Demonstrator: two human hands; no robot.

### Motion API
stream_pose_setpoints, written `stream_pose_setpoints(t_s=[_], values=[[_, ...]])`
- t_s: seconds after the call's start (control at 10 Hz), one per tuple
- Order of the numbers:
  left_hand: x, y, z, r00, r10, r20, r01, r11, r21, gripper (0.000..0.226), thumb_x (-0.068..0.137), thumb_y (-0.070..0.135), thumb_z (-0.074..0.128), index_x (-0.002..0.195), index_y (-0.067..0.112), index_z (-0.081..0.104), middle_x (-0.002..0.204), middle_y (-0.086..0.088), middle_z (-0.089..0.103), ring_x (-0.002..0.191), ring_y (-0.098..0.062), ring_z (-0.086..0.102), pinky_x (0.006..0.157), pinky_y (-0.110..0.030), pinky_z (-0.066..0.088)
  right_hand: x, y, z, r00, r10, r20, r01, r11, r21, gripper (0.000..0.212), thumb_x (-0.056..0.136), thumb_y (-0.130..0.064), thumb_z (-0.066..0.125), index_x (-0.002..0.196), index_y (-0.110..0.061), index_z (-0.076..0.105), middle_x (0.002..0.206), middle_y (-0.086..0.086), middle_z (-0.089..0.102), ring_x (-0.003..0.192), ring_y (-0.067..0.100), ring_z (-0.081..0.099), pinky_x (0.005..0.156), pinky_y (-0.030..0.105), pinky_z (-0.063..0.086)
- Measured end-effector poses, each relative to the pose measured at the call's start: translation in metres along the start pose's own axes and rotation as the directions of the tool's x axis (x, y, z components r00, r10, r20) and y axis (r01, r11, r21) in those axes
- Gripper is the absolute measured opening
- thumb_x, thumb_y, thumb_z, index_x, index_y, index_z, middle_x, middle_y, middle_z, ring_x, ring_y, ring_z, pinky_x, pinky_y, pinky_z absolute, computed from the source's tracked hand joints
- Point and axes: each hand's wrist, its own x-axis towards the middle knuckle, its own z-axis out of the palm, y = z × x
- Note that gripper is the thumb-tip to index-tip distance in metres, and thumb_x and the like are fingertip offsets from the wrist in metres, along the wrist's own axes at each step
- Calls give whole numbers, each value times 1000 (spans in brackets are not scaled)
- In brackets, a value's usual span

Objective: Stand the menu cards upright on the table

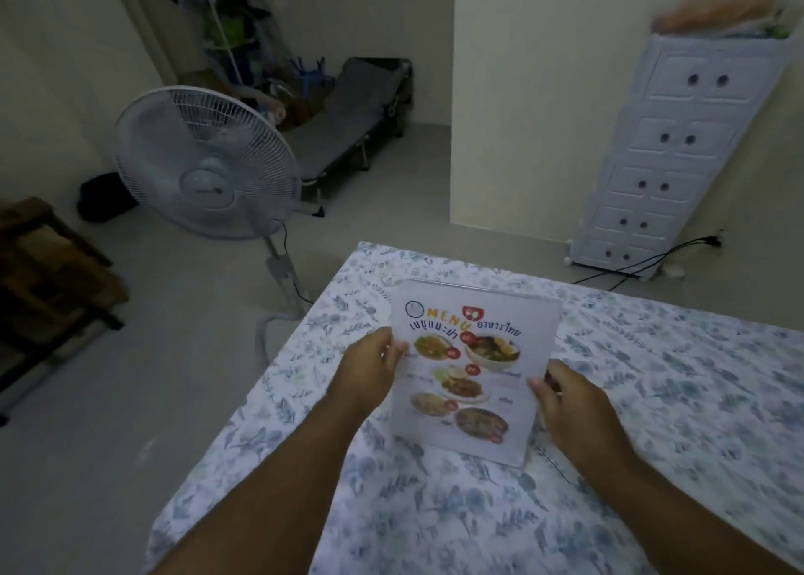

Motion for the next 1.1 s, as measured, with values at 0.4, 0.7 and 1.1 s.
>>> stream_pose_setpoints(t_s=[0.4,0.7,1.1], values=[[240,-42,-85,995,18,-100,-62,890,-451,21,100,19,62,87,29,75,92,1,80,95,-28,77,86,-50,62,194,-106,112,963,145,-229,-44,917,396,7,94,-25,66,89,-21,69,83,-6,74,76,8,71,69,30,61],[320,-81,-76,991,29,-132,-81,907,-413,20,100,25,59,92,28,77,94,3,80,92,-24,76,86,-49,62,270,-114,148,963,96,-250,-17,954,300,10,98,-21,60,93,-16,67,81,-9,71,74,4,69,65,27,60],[306,-66,-75,982,-28,-188,0,990,-144,40,105,37,41,121,18,71,111,-4,76,101,-27,69,91,-46,56,259,-120,127,992,112,-60,-103,985,135,32,101,-30,52,128,-17,63,109,0,72,87,0,63,67,10,42]])
